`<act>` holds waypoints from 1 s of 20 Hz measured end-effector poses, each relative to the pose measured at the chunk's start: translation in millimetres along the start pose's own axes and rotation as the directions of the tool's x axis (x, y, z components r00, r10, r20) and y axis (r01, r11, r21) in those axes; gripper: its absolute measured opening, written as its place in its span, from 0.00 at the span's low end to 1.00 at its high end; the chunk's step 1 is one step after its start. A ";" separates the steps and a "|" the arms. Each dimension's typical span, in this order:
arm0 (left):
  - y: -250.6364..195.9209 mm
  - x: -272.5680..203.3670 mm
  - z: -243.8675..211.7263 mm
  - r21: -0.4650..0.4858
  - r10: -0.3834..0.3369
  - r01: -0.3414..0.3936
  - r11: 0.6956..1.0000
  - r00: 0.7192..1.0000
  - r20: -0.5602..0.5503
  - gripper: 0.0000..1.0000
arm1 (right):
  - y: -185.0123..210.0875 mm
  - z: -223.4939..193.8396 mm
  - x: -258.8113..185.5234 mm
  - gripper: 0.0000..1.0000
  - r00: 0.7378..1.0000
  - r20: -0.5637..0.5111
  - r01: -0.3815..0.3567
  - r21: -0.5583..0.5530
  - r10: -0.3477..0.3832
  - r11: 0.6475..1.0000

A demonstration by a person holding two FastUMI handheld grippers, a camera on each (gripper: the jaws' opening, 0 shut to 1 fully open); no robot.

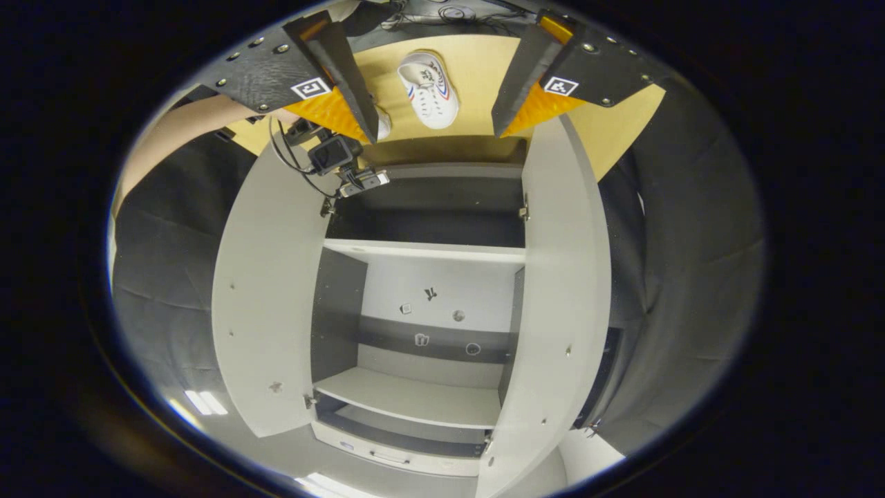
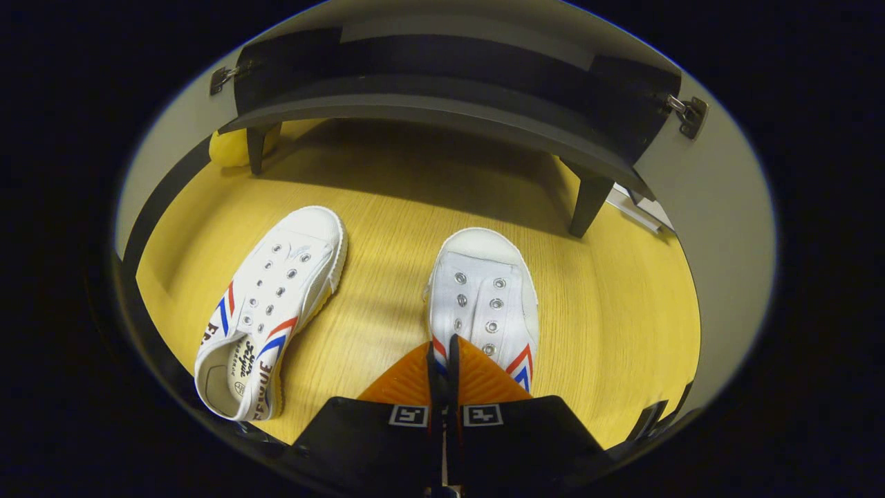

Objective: Grab one shoe with the right hand and put it into the shoe cabinet, grab the other shoe with the left hand and put it into the shoe cabinet; then close the right door with the right hand and the left door with the left hand.

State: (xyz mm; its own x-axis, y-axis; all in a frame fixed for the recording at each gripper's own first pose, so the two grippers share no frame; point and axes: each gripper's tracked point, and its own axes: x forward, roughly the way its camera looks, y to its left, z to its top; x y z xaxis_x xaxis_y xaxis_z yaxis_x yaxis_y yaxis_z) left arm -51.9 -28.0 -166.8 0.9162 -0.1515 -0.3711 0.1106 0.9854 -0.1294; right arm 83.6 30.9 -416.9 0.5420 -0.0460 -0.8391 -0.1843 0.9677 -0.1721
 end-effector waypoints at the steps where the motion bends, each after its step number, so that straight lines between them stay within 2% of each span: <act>1: 0.1 -1.2 0.0 -0.003 -0.003 0.003 1.000 1.000 0.002 0.95 | -2.6 0.2 -4.0 0.04 1.000 0.002 0.002 -0.011 -0.002 1.000; 6: 2.0 -2.9 2.9 0.002 -0.011 0.011 1.000 1.000 0.014 0.95 | -4.1 9.0 -40.7 0.04 0.998 0.040 -0.055 0.105 0.051 0.993; 8: -0.4 -4.2 5.5 0.009 -0.022 0.022 1.000 0.999 0.026 0.94 | -6.7 6.8 -57.2 0.00 0.998 0.053 -0.050 0.087 0.046 0.995; 10: -3.9 -4.7 6.4 0.021 -0.038 0.038 0.999 0.999 0.034 0.94 | -5.9 5.2 -78.0 0.04 0.996 0.068 -0.057 0.065 0.052 0.996; 13: -5.5 -2.9 4.1 0.029 -0.047 0.047 0.998 0.998 0.030 0.94 | 0.7 6.6 -114.6 0.04 0.989 0.113 -0.101 0.093 0.090 0.991; 14: -6.4 -2.8 3.6 0.026 -0.051 0.050 0.998 0.998 0.027 0.94 | 1.9 9.3 -128.9 0.00 0.986 0.130 -0.117 0.100 0.104 0.988; 16: -7.7 -3.2 5.2 0.024 -0.055 0.055 0.998 0.998 0.031 0.94 | 4.6 12.4 -152.6 0.04 0.979 0.163 -0.144 0.104 0.126 0.984; 20: -8.3 0.6 4.4 0.030 -0.060 0.059 0.998 0.998 0.025 0.94 | 3.8 23.2 -193.2 0.04 0.961 0.240 -0.167 0.105 0.138 0.980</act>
State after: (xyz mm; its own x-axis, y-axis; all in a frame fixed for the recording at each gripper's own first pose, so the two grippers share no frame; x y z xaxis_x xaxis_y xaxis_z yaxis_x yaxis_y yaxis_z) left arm -50.6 -36.0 -161.9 0.9172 -0.2079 -0.3398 0.1759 0.9767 -0.1229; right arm -2.8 49.2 -243.4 0.6922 0.1484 -0.7063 -0.1846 0.9825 0.0255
